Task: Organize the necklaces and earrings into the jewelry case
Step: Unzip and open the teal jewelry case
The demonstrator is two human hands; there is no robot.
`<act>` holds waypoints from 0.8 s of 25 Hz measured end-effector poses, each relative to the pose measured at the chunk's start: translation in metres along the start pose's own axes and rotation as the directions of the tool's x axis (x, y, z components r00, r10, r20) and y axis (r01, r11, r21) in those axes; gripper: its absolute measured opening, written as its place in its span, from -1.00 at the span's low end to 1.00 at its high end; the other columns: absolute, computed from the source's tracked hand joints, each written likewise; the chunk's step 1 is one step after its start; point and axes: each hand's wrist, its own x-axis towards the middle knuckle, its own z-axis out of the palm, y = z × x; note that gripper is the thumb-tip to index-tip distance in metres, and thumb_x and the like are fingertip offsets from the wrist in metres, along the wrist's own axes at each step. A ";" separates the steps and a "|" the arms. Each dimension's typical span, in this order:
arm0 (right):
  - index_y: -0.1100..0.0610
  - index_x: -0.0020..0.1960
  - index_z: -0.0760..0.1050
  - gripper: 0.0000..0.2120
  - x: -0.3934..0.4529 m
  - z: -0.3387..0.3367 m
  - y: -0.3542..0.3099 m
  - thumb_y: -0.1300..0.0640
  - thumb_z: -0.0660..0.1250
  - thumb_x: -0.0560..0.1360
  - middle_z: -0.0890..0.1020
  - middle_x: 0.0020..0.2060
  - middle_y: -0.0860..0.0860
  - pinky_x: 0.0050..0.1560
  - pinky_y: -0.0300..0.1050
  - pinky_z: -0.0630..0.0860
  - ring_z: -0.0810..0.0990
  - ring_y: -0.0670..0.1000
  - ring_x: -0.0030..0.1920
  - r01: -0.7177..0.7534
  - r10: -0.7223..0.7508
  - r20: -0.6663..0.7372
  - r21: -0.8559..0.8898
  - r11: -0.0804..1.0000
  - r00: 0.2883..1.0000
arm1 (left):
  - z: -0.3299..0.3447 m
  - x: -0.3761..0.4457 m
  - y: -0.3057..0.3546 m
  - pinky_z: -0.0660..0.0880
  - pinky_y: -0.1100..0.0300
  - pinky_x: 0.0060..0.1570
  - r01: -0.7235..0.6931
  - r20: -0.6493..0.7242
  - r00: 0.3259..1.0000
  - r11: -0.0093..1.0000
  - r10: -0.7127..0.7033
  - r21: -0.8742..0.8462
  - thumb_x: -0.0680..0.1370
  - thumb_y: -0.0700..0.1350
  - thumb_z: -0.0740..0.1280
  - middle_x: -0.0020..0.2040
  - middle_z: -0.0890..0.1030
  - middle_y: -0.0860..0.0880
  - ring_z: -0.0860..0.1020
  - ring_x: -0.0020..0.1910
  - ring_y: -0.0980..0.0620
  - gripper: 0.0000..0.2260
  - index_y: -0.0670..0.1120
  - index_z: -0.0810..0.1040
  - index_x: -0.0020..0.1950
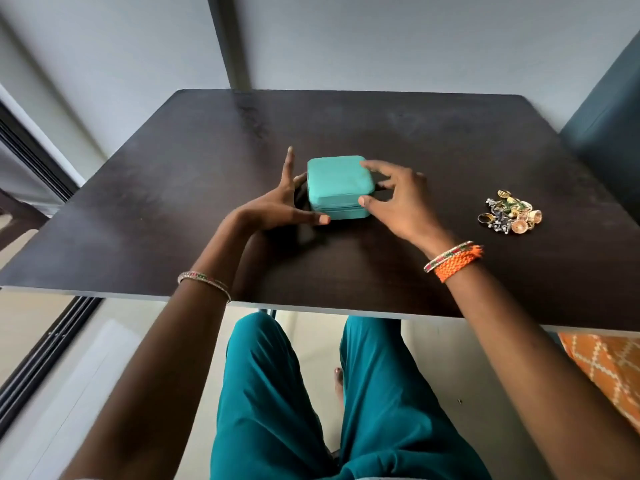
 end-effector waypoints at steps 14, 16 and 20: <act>0.16 -0.12 0.66 -0.94 0.068 -0.016 -0.022 0.21 0.43 0.43 0.67 -0.26 -0.02 -0.19 -0.32 0.55 0.63 -0.10 -0.24 0.150 -0.139 -0.203 0.038 0.988 0.969 | 0.012 0.003 -0.011 0.35 -0.10 0.37 -0.125 -0.228 0.968 0.989 0.105 -0.077 0.06 0.26 0.61 0.40 0.44 -0.01 0.45 0.35 0.06 0.24 0.34 -0.23 0.44; 0.18 -0.14 0.66 -0.93 0.092 -0.015 -0.020 0.21 0.41 0.44 0.68 -0.25 0.02 -0.14 -0.24 0.56 0.64 -0.06 -0.22 0.123 -0.116 -0.194 0.025 0.992 0.974 | 0.011 0.003 -0.010 0.35 -0.09 0.38 -0.119 -0.226 0.969 0.990 0.100 -0.074 0.04 0.28 0.60 0.41 0.43 0.02 0.44 0.36 0.08 0.24 0.33 -0.22 0.44; 0.25 0.00 0.64 -0.80 0.135 0.000 -0.001 0.34 0.26 0.49 0.68 -0.04 0.14 0.03 -0.23 0.51 0.63 0.04 0.00 0.062 -0.067 -0.074 -0.063 0.996 0.995 | 0.012 0.003 -0.009 0.33 -0.06 0.40 -0.106 -0.227 0.969 0.993 0.093 -0.047 0.05 0.27 0.59 0.42 0.42 0.04 0.42 0.37 0.10 0.26 0.27 -0.23 0.49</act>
